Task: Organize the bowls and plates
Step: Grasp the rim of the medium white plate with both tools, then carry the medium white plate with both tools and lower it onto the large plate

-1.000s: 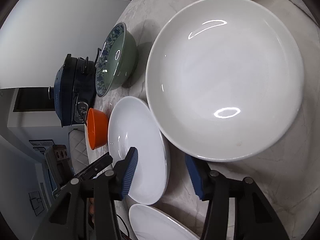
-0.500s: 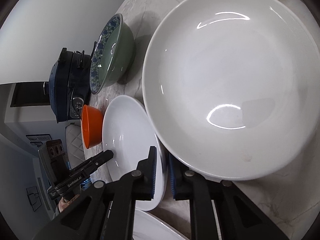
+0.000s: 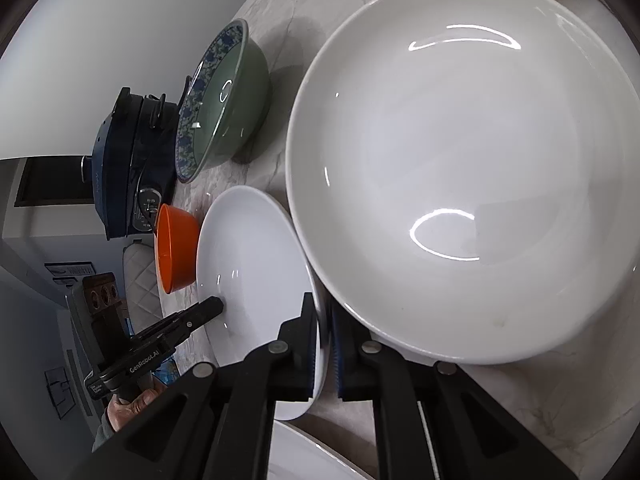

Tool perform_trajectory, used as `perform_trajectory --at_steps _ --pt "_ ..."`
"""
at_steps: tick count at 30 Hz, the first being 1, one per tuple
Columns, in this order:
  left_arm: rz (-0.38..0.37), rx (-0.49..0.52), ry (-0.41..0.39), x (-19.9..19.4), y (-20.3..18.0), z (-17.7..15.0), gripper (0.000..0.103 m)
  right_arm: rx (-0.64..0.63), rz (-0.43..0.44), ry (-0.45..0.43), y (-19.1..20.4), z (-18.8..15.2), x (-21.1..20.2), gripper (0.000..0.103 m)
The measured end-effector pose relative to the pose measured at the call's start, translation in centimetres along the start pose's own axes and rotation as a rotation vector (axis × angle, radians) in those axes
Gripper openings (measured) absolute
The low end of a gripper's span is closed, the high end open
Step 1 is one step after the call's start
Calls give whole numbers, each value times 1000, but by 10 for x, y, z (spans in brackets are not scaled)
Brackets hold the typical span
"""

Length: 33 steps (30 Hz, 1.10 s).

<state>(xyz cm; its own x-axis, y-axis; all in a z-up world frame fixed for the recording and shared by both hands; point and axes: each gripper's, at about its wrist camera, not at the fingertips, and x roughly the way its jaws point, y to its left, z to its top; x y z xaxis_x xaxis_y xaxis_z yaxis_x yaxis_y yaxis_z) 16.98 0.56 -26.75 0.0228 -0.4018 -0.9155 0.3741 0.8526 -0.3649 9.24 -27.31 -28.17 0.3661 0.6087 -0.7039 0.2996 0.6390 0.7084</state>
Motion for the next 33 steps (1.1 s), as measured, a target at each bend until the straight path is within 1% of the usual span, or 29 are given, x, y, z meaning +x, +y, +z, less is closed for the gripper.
perform_trajectory --at_steps 5,10,17,19,20,21,26,28,30,31,33 --pt "4 2 -16 -6 1 -3 8 -21 -12 -7 7 0 -2 9" --pt "13 13 -16 -7 1 -5 8 -56 -33 -9 13 -1 -1 9" --pt "12 2 -11 -2 3 -7 9 -72 -53 -1 16 -2 3 9" --pt "8 -4 -10 -1 4 -6 9 -75 -58 -2 18 -1 3 11" --pt "10 -6 -6 -1 4 -6 10 -72 -74 -4 18 0 3 13" --pt "12 -5 -5 -1 4 -6 10 -66 -89 -8 18 1 3 14" --pt "10 -4 2 0 3 -7 10 -34 -95 -23 19 3 4 14" --pt "0 -17 6 1 4 -8 10 16 -79 -34 15 4 4 14" --pt "-10 -26 11 2 5 -8 10 105 -44 -36 7 5 3 13" --pt "-7 -23 10 2 5 -8 11 111 -50 -36 8 6 3 13" --pt "0 -17 9 3 4 -7 11 41 -107 -36 20 5 4 14"
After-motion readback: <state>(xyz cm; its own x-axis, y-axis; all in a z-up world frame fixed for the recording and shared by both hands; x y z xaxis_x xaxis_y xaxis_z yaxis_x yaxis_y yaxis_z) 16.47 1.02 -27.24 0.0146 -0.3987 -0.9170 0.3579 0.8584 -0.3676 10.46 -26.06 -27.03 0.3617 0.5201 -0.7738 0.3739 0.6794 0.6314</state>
